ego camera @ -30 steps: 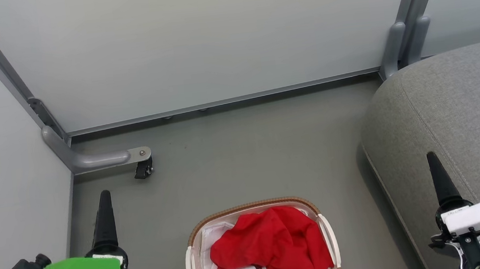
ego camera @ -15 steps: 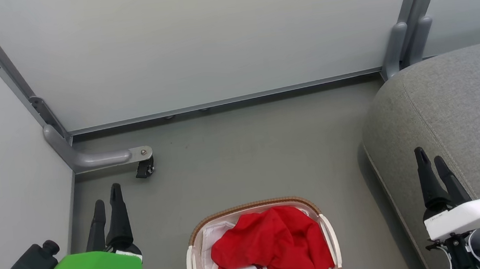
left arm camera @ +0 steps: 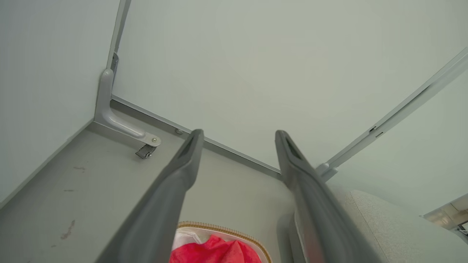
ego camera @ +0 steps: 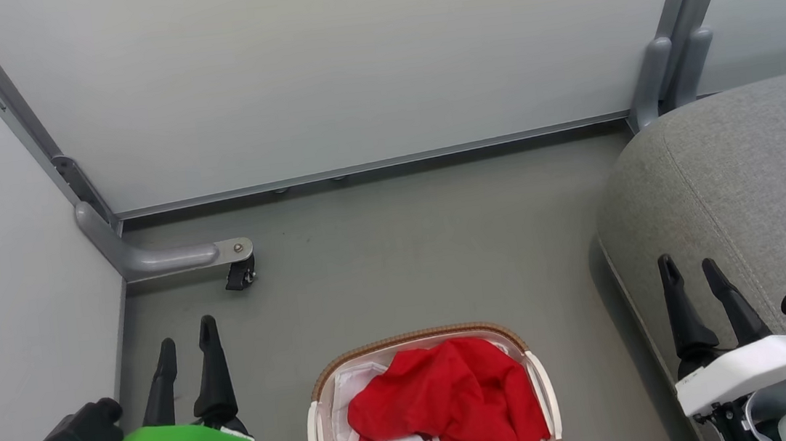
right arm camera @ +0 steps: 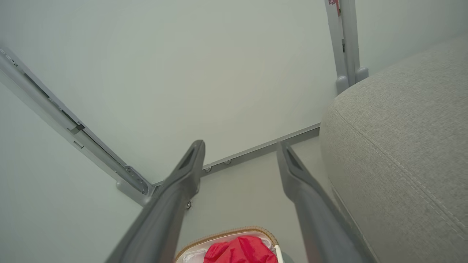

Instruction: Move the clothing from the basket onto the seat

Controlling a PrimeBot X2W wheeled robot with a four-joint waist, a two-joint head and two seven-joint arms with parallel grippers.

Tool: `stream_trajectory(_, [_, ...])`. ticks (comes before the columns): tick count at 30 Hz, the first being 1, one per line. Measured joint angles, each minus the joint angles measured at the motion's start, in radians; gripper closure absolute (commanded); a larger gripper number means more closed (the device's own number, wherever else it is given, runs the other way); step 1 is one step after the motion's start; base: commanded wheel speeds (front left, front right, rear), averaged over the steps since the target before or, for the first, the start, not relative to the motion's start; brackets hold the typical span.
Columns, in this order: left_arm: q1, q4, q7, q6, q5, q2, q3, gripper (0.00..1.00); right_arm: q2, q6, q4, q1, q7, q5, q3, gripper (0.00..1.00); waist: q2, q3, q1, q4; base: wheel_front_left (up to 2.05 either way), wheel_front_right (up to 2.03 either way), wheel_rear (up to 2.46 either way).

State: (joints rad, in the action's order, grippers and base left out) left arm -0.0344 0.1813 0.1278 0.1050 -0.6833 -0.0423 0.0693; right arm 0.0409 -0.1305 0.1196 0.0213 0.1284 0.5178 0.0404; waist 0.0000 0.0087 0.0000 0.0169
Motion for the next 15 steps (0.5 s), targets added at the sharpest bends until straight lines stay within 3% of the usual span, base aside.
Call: stream_trajectory(15, [0.005,0.045,0.04,-0.004,0.142,-0.001,0.026,0.0,0.002,0.0,0.01,-0.015,0.037,-0.18,-0.024,0.0,0.0,0.0,0.0,0.004,0.0,0.0,0.0])
